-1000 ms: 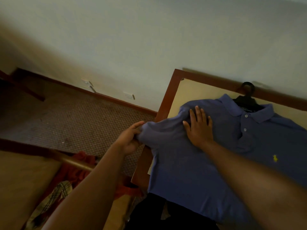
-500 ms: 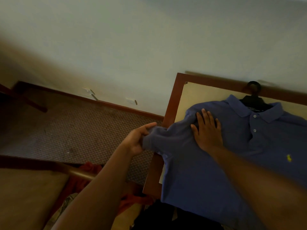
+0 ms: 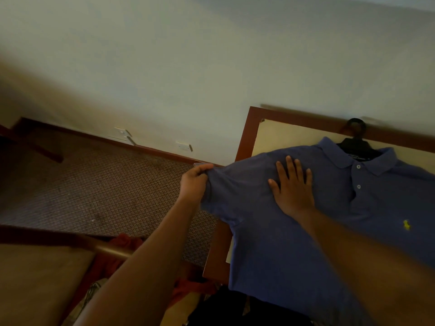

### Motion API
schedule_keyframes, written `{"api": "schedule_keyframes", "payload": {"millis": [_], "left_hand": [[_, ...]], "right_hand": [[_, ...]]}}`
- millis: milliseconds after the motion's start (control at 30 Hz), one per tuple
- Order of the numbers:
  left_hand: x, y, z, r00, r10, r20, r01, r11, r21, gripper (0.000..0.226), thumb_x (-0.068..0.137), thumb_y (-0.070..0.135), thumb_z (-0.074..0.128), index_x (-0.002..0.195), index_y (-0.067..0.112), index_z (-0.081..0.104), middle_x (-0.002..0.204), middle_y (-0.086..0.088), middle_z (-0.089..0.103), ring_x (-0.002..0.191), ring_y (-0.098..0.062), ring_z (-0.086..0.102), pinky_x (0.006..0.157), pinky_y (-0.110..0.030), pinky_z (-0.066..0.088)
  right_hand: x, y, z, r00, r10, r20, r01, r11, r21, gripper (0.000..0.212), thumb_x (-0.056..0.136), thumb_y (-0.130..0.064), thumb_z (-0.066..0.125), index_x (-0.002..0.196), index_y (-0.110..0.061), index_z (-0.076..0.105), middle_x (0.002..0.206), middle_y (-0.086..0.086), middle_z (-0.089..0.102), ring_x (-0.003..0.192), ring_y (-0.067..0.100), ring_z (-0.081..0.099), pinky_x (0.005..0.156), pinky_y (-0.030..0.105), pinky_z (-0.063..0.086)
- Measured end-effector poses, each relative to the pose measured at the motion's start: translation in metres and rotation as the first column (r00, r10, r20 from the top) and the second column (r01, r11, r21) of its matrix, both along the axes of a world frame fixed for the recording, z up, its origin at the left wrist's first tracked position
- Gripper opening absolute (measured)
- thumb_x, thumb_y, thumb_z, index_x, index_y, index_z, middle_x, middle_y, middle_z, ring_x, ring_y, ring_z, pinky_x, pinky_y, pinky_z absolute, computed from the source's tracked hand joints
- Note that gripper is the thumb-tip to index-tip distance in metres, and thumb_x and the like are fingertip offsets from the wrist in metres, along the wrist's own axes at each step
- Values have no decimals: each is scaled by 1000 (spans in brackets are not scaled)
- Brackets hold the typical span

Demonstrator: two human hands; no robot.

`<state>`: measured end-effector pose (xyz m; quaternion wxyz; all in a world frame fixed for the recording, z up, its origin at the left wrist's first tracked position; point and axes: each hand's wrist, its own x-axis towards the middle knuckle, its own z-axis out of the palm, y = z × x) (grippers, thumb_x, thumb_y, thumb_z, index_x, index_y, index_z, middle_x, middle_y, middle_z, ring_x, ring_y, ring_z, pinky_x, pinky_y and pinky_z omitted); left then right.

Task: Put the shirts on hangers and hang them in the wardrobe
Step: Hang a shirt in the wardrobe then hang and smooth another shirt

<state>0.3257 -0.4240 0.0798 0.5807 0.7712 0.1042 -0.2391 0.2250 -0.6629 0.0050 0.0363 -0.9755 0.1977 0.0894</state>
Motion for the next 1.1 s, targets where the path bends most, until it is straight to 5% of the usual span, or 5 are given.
{"api": "schedule_keyframes", "payload": {"millis": [333, 667, 833, 1000, 1100], "left_hand": [[3, 11, -8, 984, -138, 115, 116, 977, 180, 49, 99, 1, 37, 145, 18, 39, 149, -10, 35, 130, -36, 41, 107, -49, 39], [16, 4, -38, 953, -274, 132, 232, 934, 271, 54, 99, 10, 47, 149, 14, 28, 148, -11, 35, 131, -31, 42, 92, -17, 40], [-4, -35, -29, 813, -568, 128, 274, 567, 777, 71, 95, 19, 47, 153, 25, 5, 161, -3, -2, 146, -33, 3, 116, -48, 18], [-34, -109, -33, 402, -910, 103, 465, 299, 833, 62, 102, 36, 32, 153, 28, -2, 161, 0, -11, 147, -26, -14, 118, -46, -3], [-30, -124, -45, 360, -933, -9, 501, 185, 845, 62, 103, 44, 25, 153, 26, -6, 161, -1, -12, 147, -28, -11, 118, -49, -2]], "right_hand": [[7, -4, 9, 999, -51, 15, 49, 992, 115, 66, 99, -56, 25, 154, -25, 8, 162, 5, -7, 148, 27, -11, 118, 52, -4], [-10, -15, 13, 997, -71, -1, 70, 983, 169, 70, 98, -57, 22, 155, -22, 0, 162, 1, -9, 148, 21, -13, 117, 48, -9], [-36, -35, 16, 986, -146, 83, 132, 979, 152, 69, 98, -55, 23, 155, -21, 6, 162, 3, -4, 149, 22, -9, 119, 47, -6], [-55, -58, 14, 980, -197, 9, 193, 969, 157, 71, 98, -56, 24, 154, -22, -2, 161, 5, -11, 148, 24, -11, 119, 45, -6], [-55, -66, 9, 983, -180, -32, 182, 962, 202, 69, 99, -56, 22, 154, -22, -2, 161, 5, -12, 148, 24, -12, 119, 45, -4]]}}
